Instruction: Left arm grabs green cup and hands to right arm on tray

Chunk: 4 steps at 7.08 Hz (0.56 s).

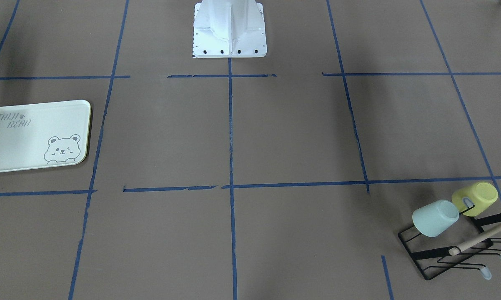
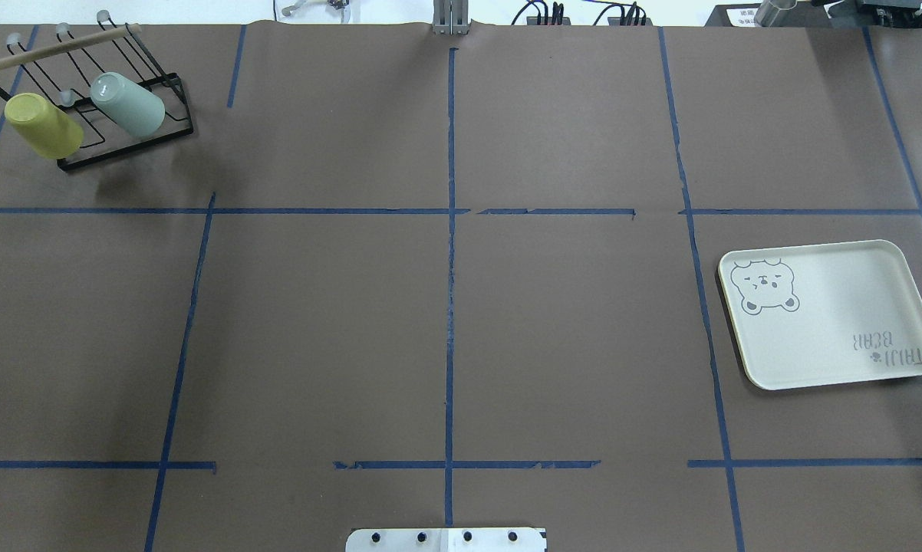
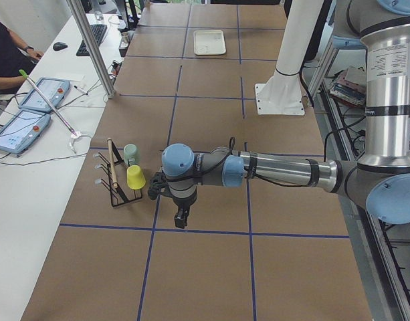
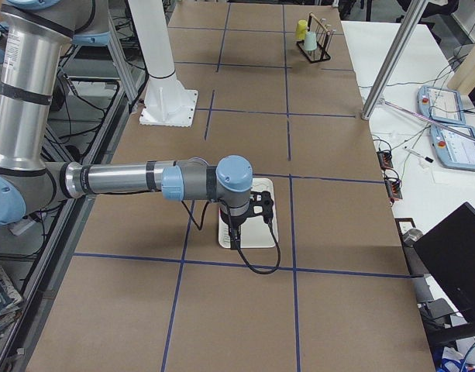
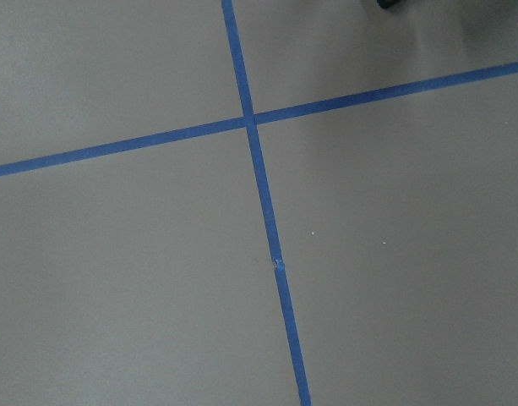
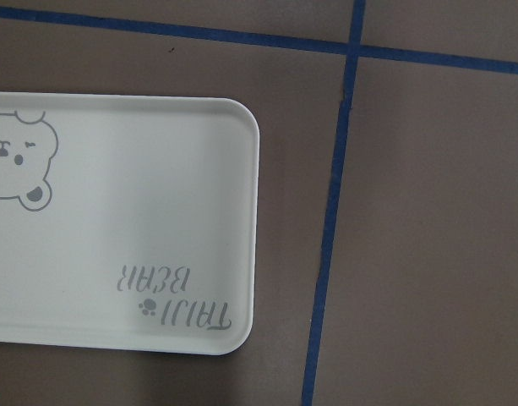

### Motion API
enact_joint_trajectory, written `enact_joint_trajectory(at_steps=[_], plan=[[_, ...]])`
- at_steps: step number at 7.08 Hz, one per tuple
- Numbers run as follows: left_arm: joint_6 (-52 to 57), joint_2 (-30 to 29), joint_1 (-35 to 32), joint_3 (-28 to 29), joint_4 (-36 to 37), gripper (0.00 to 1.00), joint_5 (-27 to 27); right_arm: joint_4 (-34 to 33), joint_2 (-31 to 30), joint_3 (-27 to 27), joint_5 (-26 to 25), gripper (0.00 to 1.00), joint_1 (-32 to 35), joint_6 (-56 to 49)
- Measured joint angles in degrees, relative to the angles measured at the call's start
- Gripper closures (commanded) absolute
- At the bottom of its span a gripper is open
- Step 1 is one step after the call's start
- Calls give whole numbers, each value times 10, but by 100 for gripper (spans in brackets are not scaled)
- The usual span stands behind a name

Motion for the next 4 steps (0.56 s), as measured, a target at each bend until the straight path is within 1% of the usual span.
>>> enact_joint_trajectory(at_steps=[2,3,4], plan=[[-21,-13,51,-1,-42,0,0,0,1,1,26,0,-2,0],[-66,-28,66,-1,-75,0,0,0,3,2,34,0,-6,0],[-137,-57,80,-1,-102,0,0,0,4,2,38,0,-11,1]])
